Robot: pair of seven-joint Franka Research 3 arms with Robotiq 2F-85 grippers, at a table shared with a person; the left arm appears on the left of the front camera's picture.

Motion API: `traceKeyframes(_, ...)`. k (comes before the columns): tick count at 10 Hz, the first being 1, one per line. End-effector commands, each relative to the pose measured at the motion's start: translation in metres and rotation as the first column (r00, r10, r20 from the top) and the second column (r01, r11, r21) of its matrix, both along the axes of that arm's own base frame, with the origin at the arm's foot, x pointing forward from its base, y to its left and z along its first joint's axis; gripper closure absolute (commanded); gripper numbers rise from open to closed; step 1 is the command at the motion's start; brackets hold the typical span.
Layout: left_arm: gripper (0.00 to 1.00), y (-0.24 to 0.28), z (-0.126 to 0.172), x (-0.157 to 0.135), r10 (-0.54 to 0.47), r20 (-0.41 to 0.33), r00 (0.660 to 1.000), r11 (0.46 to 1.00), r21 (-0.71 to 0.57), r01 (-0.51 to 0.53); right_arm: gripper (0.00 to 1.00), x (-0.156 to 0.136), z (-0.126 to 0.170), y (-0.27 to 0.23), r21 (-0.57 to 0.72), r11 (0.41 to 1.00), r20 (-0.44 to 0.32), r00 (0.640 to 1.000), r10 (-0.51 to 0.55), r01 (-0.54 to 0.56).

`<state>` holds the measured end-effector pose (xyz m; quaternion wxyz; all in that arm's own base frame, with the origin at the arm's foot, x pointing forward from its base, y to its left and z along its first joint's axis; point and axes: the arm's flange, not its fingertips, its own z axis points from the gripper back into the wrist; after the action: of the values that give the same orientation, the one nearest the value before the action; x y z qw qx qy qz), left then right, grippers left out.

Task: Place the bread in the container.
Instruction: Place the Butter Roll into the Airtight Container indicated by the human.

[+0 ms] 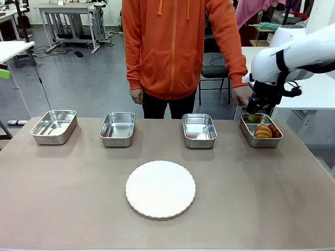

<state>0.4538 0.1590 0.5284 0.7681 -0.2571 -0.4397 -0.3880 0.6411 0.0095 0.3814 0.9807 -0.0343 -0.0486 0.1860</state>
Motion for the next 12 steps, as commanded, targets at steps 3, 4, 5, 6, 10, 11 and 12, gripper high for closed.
traceKeyframes(3, 0.0, -0.001, 0.002, -0.001, -0.004, 0.007, 1.0, 1.0, -0.004, 0.004, 0.0, -0.034, 0.043, 0.016, -0.003, 0.998, 0.107, 0.992, -0.07, 0.07)
traceKeyframes(4, 0.0, -0.001, 0.002, -0.001, -0.004, 0.007, 1.0, 1.0, -0.004, 0.004, 0.0, -0.058, 0.06, 0.021, 0.002, 0.995, 0.146, 0.984, -0.101, 0.101)
traceKeyframes(5, 0.0, -0.001, 0.002, -0.001, -0.004, 0.007, 1.0, 1.0, -0.004, 0.004, 0.0, -0.083, 0.074, 0.025, 0.03, 0.994, 0.176, 0.978, -0.113, 0.109)
traceKeyframes(6, 0.0, -0.001, 0.002, -0.001, -0.004, 0.007, 1.0, 1.0, -0.004, 0.004, 0.0, -0.107, 0.085, 0.029, 0.063, 0.99, 0.187, 0.973, -0.133, 0.123)
traceKeyframes(10, 0.0, -0.001, 0.002, -0.001, -0.004, 0.007, 1.0, 1.0, -0.004, 0.004, 0.0, -0.199, 0.091, 0.051, 0.202, 0.973, 0.188, 0.971, -0.146, 0.107)
traceKeyframes(11, 0.0, -0.001, 0.002, -0.001, -0.004, 0.007, 1.0, 1.0, -0.004, 0.004, 0.0, -0.218, 0.084, 0.061, 0.229, 0.969, 0.188, 0.973, -0.134, 0.089)
traceKeyframes(12, 0.0, -0.001, 0.002, -0.001, -0.004, 0.007, 1.0, 1.0, -0.004, 0.004, 0.0, -0.233, 0.078, 0.066, 0.223, 0.971, 0.205, 0.97, -0.132, 0.085)
